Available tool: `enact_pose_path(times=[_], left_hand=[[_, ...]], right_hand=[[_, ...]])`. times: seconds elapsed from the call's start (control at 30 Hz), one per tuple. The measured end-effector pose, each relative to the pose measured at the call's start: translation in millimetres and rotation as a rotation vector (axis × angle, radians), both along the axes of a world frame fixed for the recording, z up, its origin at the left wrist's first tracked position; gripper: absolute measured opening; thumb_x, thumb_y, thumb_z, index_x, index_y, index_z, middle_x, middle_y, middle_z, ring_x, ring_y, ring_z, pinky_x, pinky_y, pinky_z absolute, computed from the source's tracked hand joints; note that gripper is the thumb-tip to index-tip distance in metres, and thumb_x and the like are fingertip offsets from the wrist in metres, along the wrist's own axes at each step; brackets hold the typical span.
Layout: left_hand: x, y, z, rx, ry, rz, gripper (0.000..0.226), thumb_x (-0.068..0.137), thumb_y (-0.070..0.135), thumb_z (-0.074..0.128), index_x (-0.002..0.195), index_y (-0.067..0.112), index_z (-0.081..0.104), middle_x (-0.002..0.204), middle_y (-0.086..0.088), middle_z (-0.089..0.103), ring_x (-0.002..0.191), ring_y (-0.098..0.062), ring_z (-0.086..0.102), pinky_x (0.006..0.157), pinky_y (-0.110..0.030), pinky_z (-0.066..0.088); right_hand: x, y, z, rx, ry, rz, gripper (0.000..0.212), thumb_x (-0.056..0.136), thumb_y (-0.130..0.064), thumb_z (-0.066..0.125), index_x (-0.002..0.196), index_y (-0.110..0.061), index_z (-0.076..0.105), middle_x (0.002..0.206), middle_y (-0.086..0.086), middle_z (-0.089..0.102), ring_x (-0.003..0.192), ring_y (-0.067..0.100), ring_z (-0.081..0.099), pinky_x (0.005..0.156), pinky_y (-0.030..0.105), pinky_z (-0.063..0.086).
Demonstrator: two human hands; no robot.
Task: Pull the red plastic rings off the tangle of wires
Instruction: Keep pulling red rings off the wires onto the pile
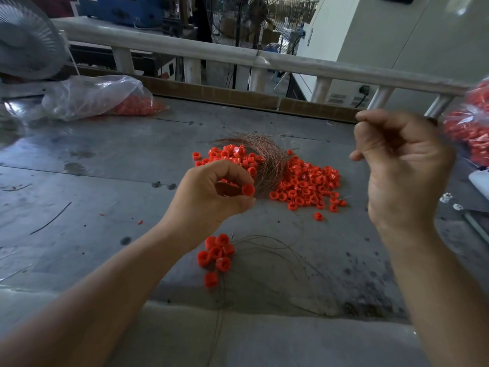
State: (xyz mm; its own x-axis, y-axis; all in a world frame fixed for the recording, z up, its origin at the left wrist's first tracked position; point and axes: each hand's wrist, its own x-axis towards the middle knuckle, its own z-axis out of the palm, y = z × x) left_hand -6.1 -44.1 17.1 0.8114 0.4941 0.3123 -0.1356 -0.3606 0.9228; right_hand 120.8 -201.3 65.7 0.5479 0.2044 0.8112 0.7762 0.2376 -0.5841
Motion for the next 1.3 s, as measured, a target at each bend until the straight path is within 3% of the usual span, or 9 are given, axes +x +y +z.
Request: enact_pose_path(times=[0.1,0.17,0.33,0.47,0.7,1.1,1.3], left_hand=[[-1,-2,3,-0.097,-0.034,-0.036,0.031,0.059,-0.005,0.076,0.07,0.022,0.068,0.079,-0.004,0.071,0.062,-0.013,0.066,0.063,-0.024,0.057],[-1,-4,4,-0.152,-0.051,-0.066,0.025,0.053,0.003,0.075,0.071,0.019,0.068,0.081,-0.009,0.071,0.061,-0.015,0.066,0.061,-0.022,0.056],[-2,-7,6,-0.187,-0.07,-0.098,0.026,0.052,0.01,0.07,0.077,0.018,0.069,0.075,-0.002,0.071,0.065,-0.011,0.066,0.062,-0.017,0.054],[-4,-7,8,-0.215,-0.078,-0.156,0.03,0.055,0.01,0.067,0.083,0.019,0.068,0.07,0.006,0.071,0.062,-0.005,0.065,0.063,-0.012,0.05],[-5,-7,8,-0.258,-0.119,-0.217,0.029,0.058,0.007,0.065,0.086,0.011,0.067,0.078,0.001,0.072,0.073,-0.012,0.067,0.064,-0.017,0.052],[-4,-5,4,-0.318,-0.12,-0.243,0.028,0.062,0.008,0.064,0.089,0.015,0.07,0.086,-0.005,0.073,0.082,-0.021,0.069,0.067,-0.019,0.053],[-4,-5,4,-0.328,-0.125,-0.255,0.028,0.063,0.008,0.063,0.09,0.013,0.069,0.086,-0.005,0.073,0.081,-0.019,0.069,0.067,-0.018,0.053]], right_hand=[[-7,3,-5,-0.281,-0.098,-0.001,0.019,0.082,-0.01,0.063,0.091,-0.027,0.06,0.084,-0.009,0.057,0.073,-0.001,0.055,0.067,0.012,0.043],[-14,8,-10,-0.419,-0.073,0.051,0.023,0.079,-0.01,0.066,0.088,-0.03,0.06,0.079,-0.016,0.057,0.069,-0.005,0.055,0.064,0.008,0.042],[-25,17,-19,-0.561,-0.06,0.122,0.033,0.075,-0.007,0.07,0.073,-0.036,0.057,0.074,-0.014,0.056,0.071,0.005,0.056,0.061,0.011,0.042],[-26,19,-20,-0.6,-0.044,0.121,0.031,0.074,-0.008,0.071,0.072,-0.036,0.057,0.073,-0.012,0.054,0.071,0.007,0.054,0.062,0.012,0.042],[-27,19,-20,-0.651,-0.02,0.124,0.024,0.075,-0.006,0.072,0.072,-0.027,0.061,0.072,-0.007,0.056,0.07,0.007,0.054,0.061,0.012,0.041],[-27,17,-19,-0.688,0.007,0.103,0.029,0.076,-0.007,0.071,0.068,-0.032,0.058,0.069,-0.01,0.054,0.066,0.003,0.052,0.059,0.01,0.04],[-28,17,-18,-0.703,0.015,0.105,0.024,0.076,-0.008,0.071,0.069,-0.029,0.06,0.068,-0.011,0.054,0.066,0.001,0.051,0.06,0.009,0.039]])
